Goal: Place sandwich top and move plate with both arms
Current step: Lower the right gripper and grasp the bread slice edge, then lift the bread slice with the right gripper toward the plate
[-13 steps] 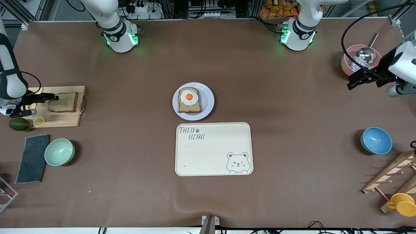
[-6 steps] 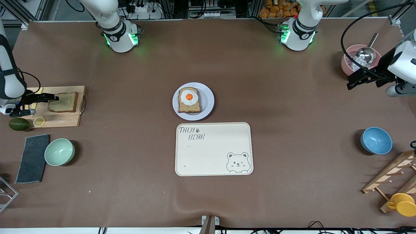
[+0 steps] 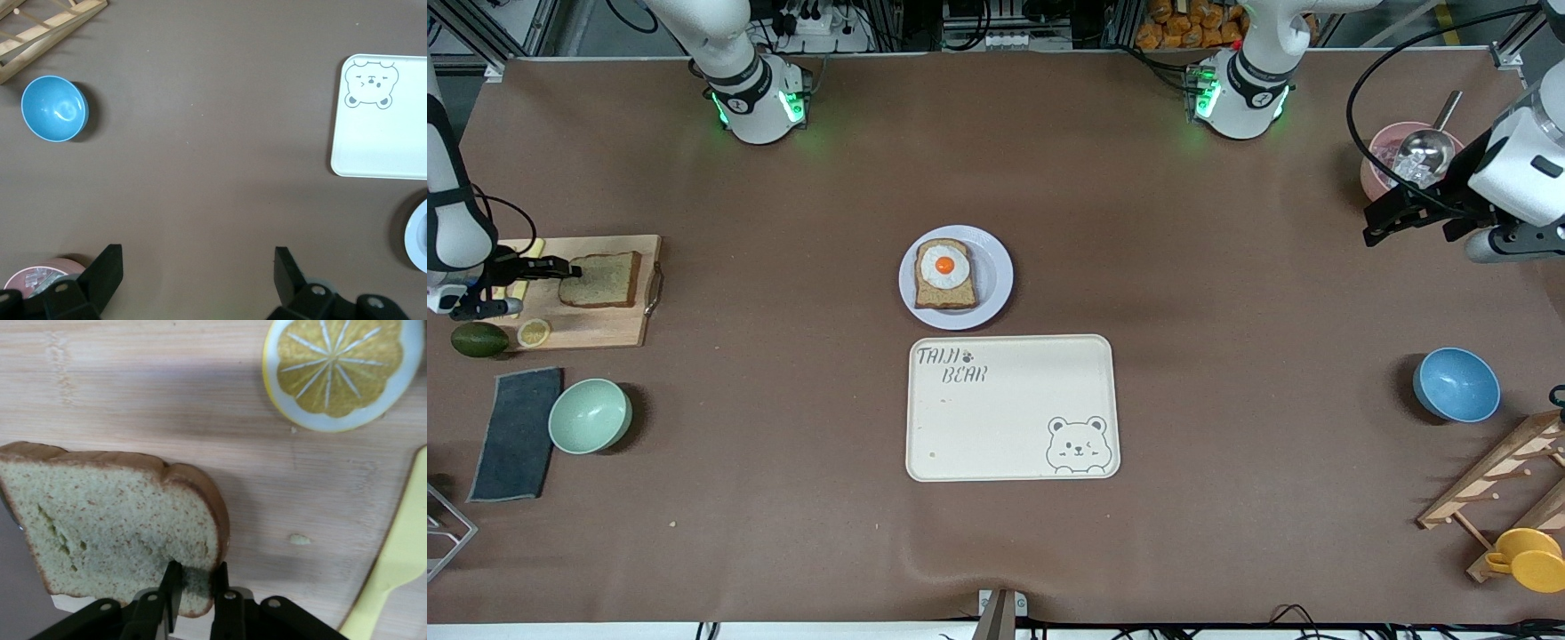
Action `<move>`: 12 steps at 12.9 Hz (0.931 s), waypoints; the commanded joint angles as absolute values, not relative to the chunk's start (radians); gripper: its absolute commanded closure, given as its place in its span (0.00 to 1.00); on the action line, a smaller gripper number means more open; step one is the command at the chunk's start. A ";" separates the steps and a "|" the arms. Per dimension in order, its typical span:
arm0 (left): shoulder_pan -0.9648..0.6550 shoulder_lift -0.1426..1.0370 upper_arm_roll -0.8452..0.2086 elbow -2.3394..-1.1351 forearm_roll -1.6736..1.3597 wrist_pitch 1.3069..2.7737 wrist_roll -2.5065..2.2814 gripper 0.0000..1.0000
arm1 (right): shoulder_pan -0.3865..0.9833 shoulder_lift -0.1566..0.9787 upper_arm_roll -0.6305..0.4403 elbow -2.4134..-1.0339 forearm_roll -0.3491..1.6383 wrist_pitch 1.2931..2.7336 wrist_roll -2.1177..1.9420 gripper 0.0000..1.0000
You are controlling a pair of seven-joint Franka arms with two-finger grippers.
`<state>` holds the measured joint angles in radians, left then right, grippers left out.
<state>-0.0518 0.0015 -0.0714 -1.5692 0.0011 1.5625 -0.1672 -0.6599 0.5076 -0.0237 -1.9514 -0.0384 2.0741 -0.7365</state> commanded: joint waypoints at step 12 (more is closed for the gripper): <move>-0.029 0.008 -0.080 -1.552 0.008 1.554 -0.172 0.00 | -0.653 0.436 0.034 -1.786 -0.021 1.807 -0.753 1.00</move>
<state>-0.0338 0.0022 -0.0736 -1.5672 0.0011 1.5635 -0.1673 -0.6538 0.4849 0.0231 -1.7823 -0.0373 1.8615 -0.7386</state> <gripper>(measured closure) 0.000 0.938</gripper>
